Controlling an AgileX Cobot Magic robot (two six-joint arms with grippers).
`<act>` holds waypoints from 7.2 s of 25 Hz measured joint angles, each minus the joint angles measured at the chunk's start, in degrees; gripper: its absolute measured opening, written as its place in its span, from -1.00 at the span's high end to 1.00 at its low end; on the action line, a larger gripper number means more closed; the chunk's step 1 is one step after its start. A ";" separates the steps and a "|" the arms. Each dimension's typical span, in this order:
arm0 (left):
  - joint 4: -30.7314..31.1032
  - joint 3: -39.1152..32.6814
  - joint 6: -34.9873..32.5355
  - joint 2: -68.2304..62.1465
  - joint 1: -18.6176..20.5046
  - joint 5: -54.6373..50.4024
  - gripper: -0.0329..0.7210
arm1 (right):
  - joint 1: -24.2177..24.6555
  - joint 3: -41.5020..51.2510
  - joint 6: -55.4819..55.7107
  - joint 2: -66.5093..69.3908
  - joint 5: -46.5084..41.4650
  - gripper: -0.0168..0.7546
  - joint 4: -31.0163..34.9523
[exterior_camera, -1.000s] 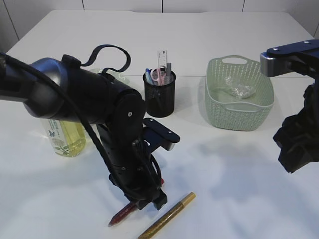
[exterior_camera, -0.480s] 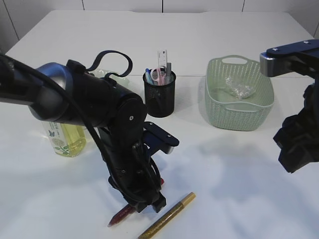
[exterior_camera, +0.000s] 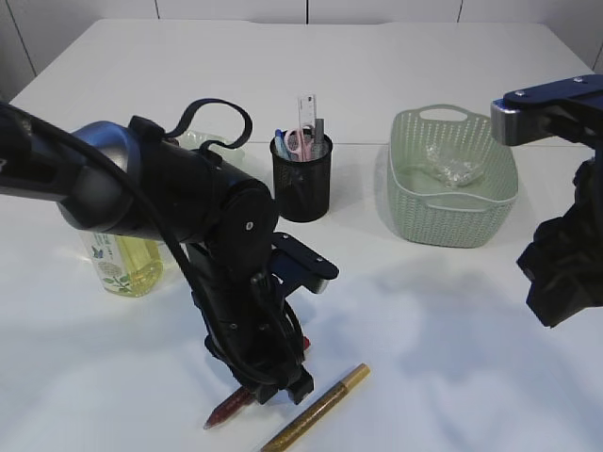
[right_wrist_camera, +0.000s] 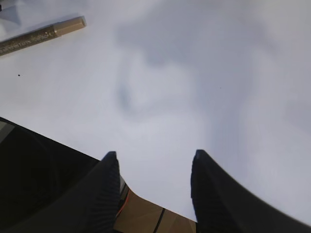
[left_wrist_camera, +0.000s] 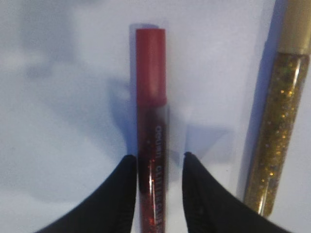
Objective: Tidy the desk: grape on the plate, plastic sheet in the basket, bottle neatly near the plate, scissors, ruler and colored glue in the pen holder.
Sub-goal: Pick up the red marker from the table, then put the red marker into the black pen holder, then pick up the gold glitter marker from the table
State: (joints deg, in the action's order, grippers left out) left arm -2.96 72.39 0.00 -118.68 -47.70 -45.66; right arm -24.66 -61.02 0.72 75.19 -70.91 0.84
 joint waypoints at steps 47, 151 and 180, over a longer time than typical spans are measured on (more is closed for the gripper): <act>-7.16 0.00 0.00 11.07 0.00 -1.81 0.75 | 0.00 0.00 -0.72 0.00 0.11 -0.03 0.00; -5.51 9.77 0.00 9.80 11.86 28.74 0.42 | 0.00 0.00 -1.50 -1.66 0.11 -0.03 1.75; -7.91 9.85 0.00 0.89 -6.01 -12.47 0.24 | 0.00 0.00 -2.07 -4.17 0.11 -0.03 2.79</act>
State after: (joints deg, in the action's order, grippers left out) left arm -10.87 82.24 0.00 -117.79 -53.71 -58.13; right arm -24.66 -61.02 -1.35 71.02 -70.80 3.63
